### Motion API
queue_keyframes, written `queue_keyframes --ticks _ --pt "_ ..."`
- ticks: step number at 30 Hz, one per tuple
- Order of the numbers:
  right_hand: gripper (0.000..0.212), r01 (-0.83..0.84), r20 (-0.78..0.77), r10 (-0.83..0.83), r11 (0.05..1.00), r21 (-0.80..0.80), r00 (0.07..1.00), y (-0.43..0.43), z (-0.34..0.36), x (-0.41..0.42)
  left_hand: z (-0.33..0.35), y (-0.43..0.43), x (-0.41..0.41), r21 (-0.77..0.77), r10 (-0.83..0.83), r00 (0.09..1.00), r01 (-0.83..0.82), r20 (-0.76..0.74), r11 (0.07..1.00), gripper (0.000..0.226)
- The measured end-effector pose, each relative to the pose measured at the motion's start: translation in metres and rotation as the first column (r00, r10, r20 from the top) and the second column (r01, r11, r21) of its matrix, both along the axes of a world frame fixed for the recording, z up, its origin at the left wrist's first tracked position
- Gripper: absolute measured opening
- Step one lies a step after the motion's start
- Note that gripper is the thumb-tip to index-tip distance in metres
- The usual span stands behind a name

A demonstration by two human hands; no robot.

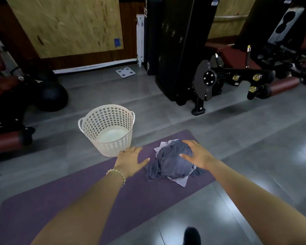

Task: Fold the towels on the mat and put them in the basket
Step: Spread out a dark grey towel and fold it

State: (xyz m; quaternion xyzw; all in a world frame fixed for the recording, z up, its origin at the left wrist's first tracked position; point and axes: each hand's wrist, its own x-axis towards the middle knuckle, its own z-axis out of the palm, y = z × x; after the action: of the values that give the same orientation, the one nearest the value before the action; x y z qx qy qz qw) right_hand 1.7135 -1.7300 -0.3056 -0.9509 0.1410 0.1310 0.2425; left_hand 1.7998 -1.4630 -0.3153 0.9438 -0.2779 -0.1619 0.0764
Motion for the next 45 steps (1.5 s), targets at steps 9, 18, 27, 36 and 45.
queue_keyframes --ticks 9,18,27,36,45 --pt "0.065 -0.025 -0.108 0.028 0.999 0.027 0.994 -0.069 -0.148 0.119 -0.142 -0.062 0.092 -0.049 0.094 0.982 -0.104 -0.165 0.993 0.064" --pt "0.064 -0.097 -0.207 0.116 0.99 0.099 0.971 -0.1 -0.432 0.19 -0.419 -0.114 0.139 -0.078 0.212 0.898 -0.26 -0.386 0.962 0.07" --pt "0.108 -0.309 -0.119 0.313 0.95 0.057 0.942 -0.092 -0.652 0.239 -0.64 -0.134 0.154 -0.075 0.174 0.907 -0.218 -0.382 0.973 0.105" --pt "0.094 -0.498 -0.084 0.499 0.866 0.029 0.862 -0.11 -0.759 0.253 -0.781 -0.159 0.171 -0.162 0.061 0.947 -0.117 -0.316 0.98 0.118" --pt "0.118 -0.471 0.003 0.472 0.878 0.083 0.881 -0.106 -0.793 0.26 -0.833 -0.16 0.158 -0.579 0.337 0.932 -0.35 -0.134 0.737 0.052"
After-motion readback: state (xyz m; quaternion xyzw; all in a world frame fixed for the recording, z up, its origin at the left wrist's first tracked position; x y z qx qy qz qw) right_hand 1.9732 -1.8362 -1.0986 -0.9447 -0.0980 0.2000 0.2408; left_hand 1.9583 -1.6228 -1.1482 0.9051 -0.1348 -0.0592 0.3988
